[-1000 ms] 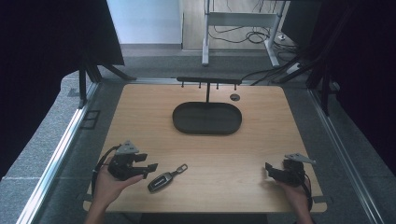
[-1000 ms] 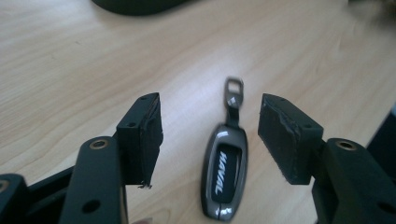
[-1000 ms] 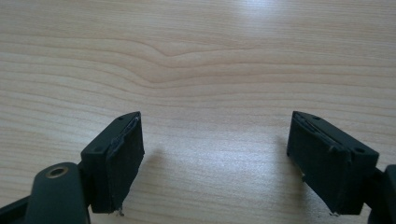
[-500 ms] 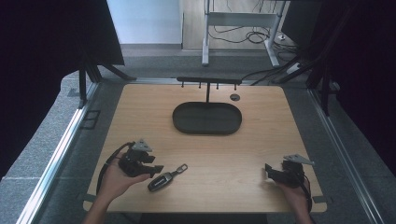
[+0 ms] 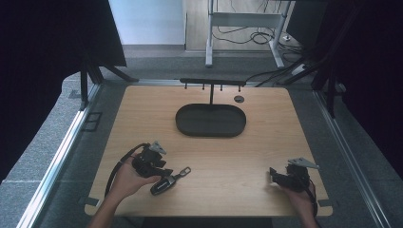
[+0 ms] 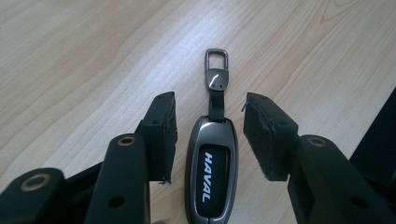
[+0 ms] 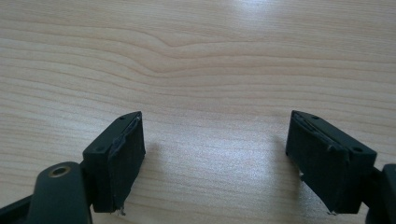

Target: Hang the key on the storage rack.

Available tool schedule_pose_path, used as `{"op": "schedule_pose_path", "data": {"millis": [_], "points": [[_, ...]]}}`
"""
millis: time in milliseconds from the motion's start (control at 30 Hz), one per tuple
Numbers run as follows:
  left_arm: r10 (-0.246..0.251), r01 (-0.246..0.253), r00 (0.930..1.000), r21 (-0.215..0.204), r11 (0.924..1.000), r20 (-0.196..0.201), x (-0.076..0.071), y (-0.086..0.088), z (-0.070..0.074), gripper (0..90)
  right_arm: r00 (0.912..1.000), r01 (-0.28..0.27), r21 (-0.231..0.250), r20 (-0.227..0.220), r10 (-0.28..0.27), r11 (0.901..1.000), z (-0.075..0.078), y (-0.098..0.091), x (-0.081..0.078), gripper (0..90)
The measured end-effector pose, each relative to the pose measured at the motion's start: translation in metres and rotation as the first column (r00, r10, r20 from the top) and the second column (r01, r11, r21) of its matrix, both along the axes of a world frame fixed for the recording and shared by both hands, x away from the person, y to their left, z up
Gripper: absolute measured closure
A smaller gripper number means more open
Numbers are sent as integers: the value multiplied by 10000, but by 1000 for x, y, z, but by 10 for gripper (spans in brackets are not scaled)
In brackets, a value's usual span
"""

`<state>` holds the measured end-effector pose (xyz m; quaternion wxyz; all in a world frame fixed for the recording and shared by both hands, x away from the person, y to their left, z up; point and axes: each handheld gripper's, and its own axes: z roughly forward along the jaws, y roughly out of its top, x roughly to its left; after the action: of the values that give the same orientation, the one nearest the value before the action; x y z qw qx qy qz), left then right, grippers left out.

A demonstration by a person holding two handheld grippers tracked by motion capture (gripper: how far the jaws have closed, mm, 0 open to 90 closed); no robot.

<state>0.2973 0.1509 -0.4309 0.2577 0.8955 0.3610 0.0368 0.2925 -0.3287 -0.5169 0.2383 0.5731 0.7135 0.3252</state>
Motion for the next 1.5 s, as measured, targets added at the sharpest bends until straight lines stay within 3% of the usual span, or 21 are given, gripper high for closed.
{"op": "schedule_pose_path", "data": {"millis": [533, 967, 1500], "points": [[-547, 604, 9949, 663, 9960, -842, 16, -24, -11, 542, 10000, 5, -307, -27, -5, 9995, 0, 3, 0, 196], [-842, 1029, 9853, 1231, 9870, -1490, 25, -40, -25, 545, 10000, 24, -274, -7, -24, 9996, 0, 3, 0, 195], [-886, 1217, 9750, 1559, 9802, -2039, 32, -43, -35, 561, 10000, 61, -291, -7, -61, 9996, 0, 3, -1, 195]]}}
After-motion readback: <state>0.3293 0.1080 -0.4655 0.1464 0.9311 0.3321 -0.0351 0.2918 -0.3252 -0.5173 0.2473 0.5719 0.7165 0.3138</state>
